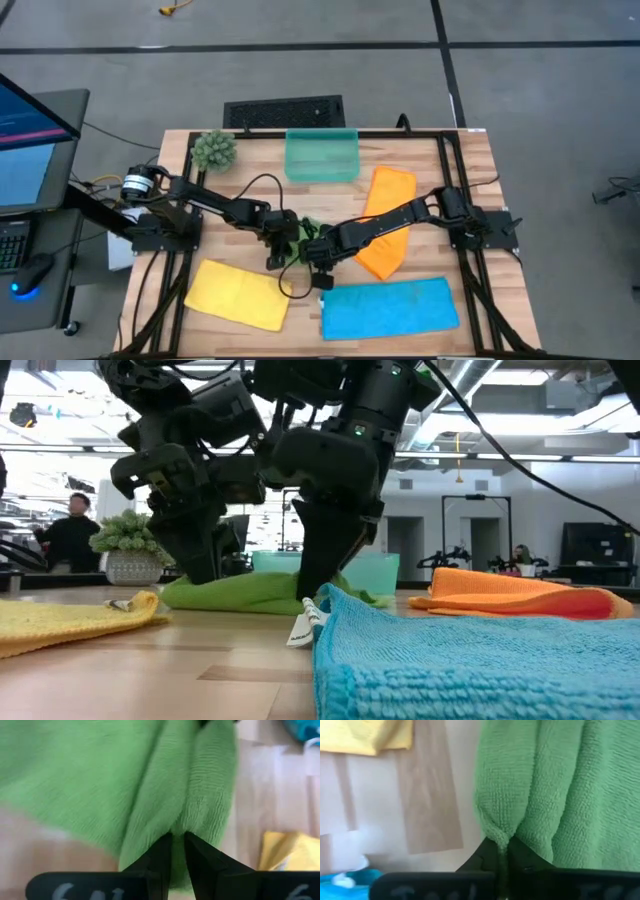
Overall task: Roll microfiber towels into tight, uniform cylinder then place into a basket
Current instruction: Roll the green towel
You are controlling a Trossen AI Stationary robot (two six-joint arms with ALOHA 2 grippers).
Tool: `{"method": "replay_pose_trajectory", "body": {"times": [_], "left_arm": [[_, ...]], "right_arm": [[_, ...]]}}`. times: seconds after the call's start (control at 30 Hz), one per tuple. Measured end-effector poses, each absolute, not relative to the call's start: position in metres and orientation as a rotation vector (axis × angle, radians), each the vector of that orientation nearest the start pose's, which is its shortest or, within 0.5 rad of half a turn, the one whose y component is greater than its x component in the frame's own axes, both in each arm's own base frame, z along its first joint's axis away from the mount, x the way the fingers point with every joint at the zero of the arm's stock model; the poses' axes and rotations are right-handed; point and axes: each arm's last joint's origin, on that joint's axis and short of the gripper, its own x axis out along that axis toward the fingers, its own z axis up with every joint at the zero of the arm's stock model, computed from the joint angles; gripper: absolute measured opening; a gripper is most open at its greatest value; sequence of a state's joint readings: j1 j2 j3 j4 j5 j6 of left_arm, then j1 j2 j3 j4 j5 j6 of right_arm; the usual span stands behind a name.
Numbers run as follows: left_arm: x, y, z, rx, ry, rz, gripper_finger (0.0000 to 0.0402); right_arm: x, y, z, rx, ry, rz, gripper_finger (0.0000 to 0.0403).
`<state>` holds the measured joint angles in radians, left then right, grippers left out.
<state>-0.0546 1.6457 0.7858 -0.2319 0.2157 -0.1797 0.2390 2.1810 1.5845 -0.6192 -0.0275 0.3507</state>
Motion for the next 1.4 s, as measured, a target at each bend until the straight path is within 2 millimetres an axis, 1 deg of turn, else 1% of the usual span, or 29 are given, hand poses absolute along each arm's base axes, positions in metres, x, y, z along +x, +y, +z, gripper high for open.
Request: {"method": "replay_pose_trajectory", "body": {"times": [0.07,0.3,0.4,0.6,0.7,0.8,0.87,0.97,1.13,1.23,1.33,1.4], "left_arm": [[0.285,-0.021,0.142,-0.196,1.107,-0.133,0.0052],[0.273,-0.017,0.155,-0.054,1.132,-0.095,0.0052],[0.268,-0.016,0.159,0.001,1.151,-0.08,0.0052],[0.262,-0.015,0.169,0.071,1.136,-0.1,0.0052],[0.256,-0.013,0.173,0.125,1.144,-0.078,0.0052],[0.248,-0.01,0.176,0.136,1.188,-0.061,0.0052],[0.245,-0.01,0.181,0.13,1.181,-0.062,0.0052],[0.241,-0.011,0.191,0.118,1.137,-0.065,0.0052],[0.23,-0.016,0.213,0.114,1.039,-0.08,0.0052],[0.222,-0.023,0.222,0.117,0.978,-0.104,0.0051],[0.211,-0.03,0.217,0.112,0.979,-0.127,0.0051],[0.206,-0.036,0.209,0.102,0.966,-0.143,0.0051]], "right_arm": [[0.43,0.103,0.142,0.214,1.234,0.053,0.0015],[0.434,0.1,0.142,0.34,1.235,0.126,0.0022],[0.437,0.101,0.143,0.362,1.205,0.159,0.0015],[0.438,0.104,0.144,0.387,1.196,0.151,0.0014],[0.437,0.107,0.144,0.398,1.198,0.141,0.0021],[0.436,0.11,0.144,0.404,1.198,0.127,0.0019],[0.436,0.113,0.144,0.398,1.198,0.129,0.0014],[0.435,0.117,0.144,0.392,1.199,0.134,0.0014],[0.435,0.117,0.144,0.426,1.195,0.126,0.0018],[0.439,0.117,0.147,0.459,1.163,0.174,0.0015],[0.443,0.115,0.149,0.495,1.136,0.188,0.0014],[0.445,0.114,0.15,0.52,1.124,0.179,0.0014]]}}
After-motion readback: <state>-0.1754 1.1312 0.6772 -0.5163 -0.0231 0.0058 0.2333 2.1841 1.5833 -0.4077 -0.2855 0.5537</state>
